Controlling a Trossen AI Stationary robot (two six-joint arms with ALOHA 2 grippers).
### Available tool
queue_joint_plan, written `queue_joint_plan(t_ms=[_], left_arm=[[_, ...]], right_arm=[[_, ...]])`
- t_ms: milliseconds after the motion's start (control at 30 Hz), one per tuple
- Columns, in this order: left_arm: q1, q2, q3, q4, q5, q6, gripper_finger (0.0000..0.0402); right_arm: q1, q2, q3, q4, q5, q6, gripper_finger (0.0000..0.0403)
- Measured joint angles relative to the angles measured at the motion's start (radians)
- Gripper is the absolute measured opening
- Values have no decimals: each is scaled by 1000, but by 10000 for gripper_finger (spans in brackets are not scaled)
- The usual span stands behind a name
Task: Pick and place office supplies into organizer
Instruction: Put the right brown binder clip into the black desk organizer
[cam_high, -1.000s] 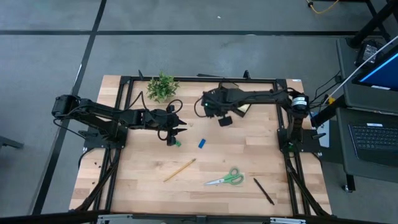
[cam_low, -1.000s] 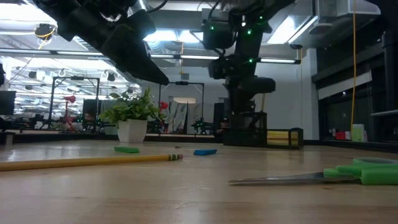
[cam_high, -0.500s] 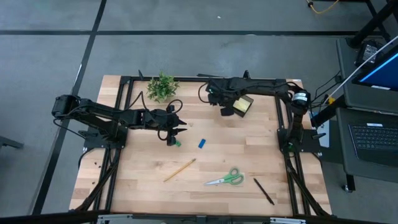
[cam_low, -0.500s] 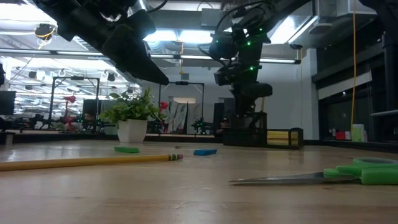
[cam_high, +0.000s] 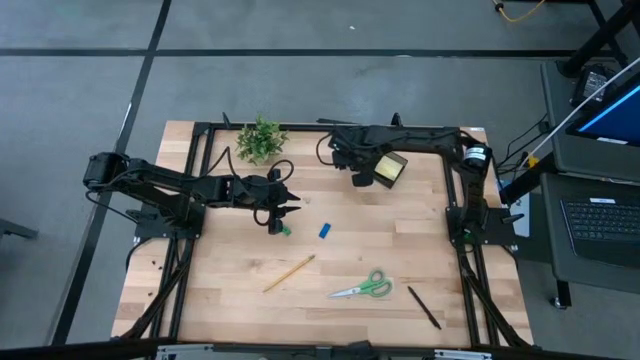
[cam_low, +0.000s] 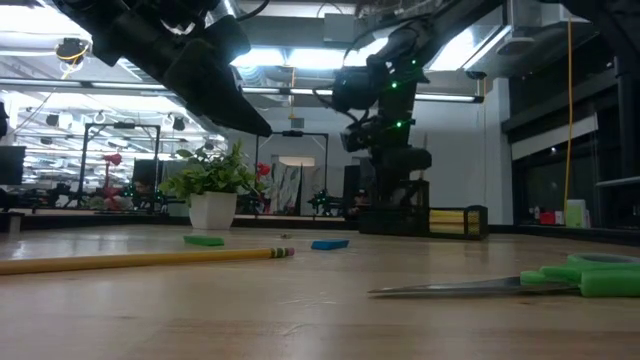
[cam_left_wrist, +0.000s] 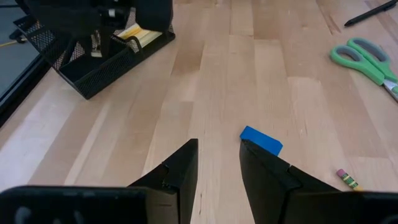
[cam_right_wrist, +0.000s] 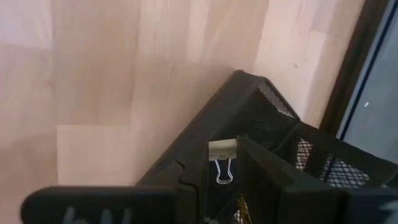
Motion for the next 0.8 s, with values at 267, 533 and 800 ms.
queue_joint_plan(t_ms=[267, 533, 800], left_arm=[[0, 0, 0, -1, 0, 0, 114], [0, 0, 0, -2, 0, 0, 114], [0, 0, 0, -1, 0, 0, 114]], right_arm=[[-11, 17, 0, 10, 30, -5, 80], [-12, 19, 0, 17, 37, -15, 80], [-30, 19, 0, 17, 38, -21, 80]])
